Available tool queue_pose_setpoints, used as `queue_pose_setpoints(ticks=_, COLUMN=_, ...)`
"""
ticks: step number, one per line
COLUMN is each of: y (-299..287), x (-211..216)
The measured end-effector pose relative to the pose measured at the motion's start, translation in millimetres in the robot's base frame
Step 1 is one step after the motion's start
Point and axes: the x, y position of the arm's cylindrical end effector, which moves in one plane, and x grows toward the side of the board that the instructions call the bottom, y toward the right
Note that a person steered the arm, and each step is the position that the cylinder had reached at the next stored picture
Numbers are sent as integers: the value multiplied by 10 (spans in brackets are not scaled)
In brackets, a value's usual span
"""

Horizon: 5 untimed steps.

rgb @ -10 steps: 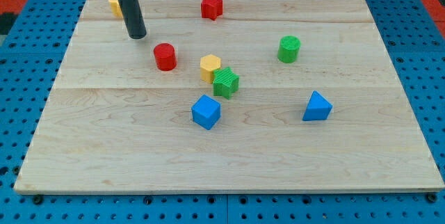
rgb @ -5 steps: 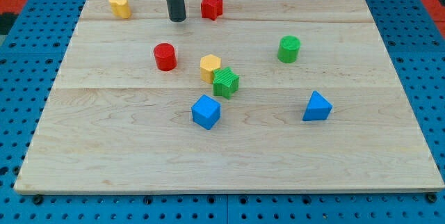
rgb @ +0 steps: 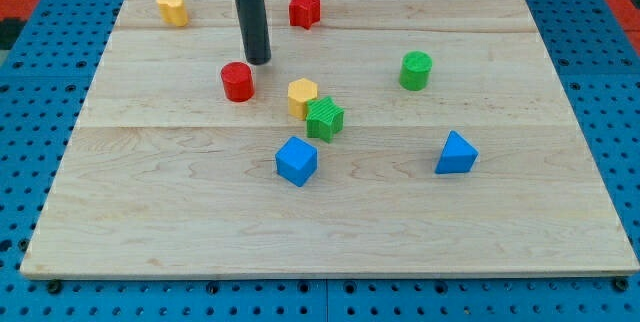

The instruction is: Move yellow hexagon along with green star closer to the blue cube

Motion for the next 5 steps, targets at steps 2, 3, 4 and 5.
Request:
queue_pose_setpoints(ticks=2, y=695, x=349)
queue_pose_setpoints(ticks=3, y=726, x=581)
queue_pose_setpoints(ticks=4, y=445, x=688)
queue_pose_setpoints(ticks=5, y=565, x=1131)
